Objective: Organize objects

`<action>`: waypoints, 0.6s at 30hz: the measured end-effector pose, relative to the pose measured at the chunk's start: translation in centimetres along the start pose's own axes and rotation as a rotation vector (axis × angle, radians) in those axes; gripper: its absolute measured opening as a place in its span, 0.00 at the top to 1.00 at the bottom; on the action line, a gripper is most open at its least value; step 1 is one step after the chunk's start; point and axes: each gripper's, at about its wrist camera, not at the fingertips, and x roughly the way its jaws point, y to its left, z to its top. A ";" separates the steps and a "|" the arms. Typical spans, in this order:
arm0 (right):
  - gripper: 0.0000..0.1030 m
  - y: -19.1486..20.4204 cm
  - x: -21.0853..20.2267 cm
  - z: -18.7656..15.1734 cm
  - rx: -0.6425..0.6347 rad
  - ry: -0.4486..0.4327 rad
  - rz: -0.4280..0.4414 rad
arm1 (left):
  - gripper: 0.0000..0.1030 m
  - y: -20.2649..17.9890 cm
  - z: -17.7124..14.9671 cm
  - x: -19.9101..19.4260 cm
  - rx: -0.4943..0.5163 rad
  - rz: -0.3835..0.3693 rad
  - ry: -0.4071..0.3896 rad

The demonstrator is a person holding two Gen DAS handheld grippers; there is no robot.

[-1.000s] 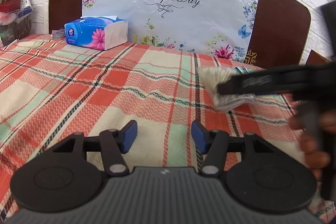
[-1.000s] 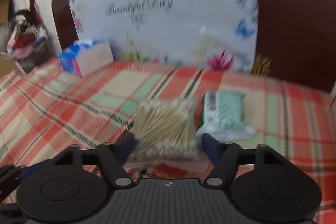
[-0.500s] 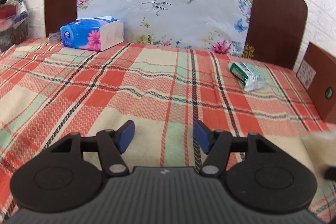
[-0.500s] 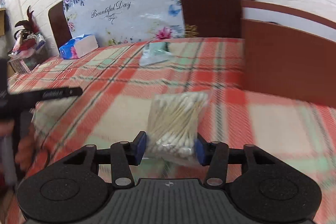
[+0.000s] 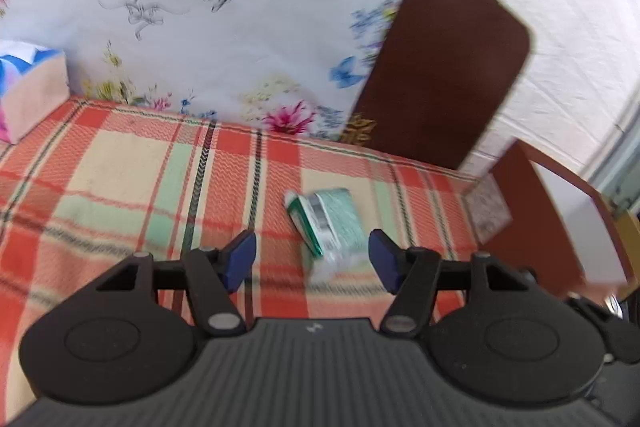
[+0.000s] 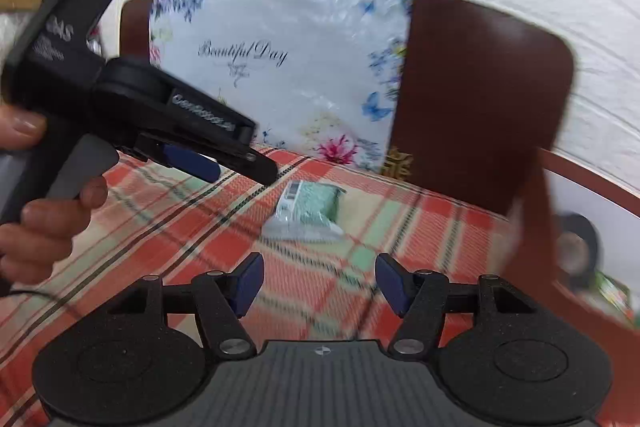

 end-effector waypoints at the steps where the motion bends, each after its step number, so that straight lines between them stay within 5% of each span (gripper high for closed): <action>1: 0.37 0.1 2.1 0.6 -0.013 0.019 0.005 | 0.36 0.2 0.5 1.1 -0.032 -0.028 0.029; 6: 0.32 -0.4 9.5 2.6 0.035 0.097 0.048 | 0.38 -0.8 1.6 5.5 -0.012 -0.039 0.096; 8: 0.38 -0.5 11.0 2.2 0.063 0.123 0.081 | 0.57 -0.9 1.0 6.9 -0.002 -0.046 0.133; 10: 0.56 -0.5 10.7 1.9 0.079 0.103 0.084 | 0.63 -1.3 0.4 6.4 0.021 -0.051 0.109; 13: 0.69 -0.3 9.5 1.5 0.077 0.117 0.070 | 0.65 -2.0 -0.5 5.3 0.033 -0.052 0.110; 18: 0.69 1.0 4.9 -0.8 0.076 0.152 0.070 | 0.65 -3.7 -4.4 1.7 0.039 -0.092 0.138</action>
